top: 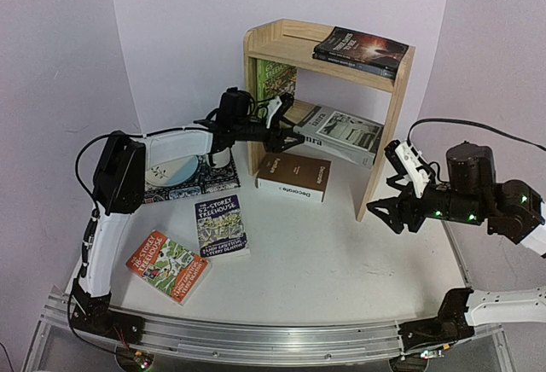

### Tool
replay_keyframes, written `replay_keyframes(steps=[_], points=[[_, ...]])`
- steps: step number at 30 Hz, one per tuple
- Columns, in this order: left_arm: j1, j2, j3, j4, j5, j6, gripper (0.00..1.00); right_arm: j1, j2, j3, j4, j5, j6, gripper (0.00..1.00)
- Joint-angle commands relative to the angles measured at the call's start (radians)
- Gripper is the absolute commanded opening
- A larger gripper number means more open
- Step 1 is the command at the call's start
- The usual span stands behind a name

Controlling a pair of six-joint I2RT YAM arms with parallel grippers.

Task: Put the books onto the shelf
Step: Adjust the book on the shelf.

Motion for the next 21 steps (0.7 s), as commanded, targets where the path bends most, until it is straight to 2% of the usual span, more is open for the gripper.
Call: replay_keyframes(steps=[1, 21], points=[[-0.014, 0.014, 0.068, 0.014, -0.005, -0.016, 0.57, 0.001, -0.012, 0.021, 0.022, 0.014, 0.006, 0.77], [-0.048, 0.074, 0.136, 0.022, -0.077, -0.029, 0.56, 0.001, -0.021, 0.013, 0.02, 0.017, 0.008, 0.77]])
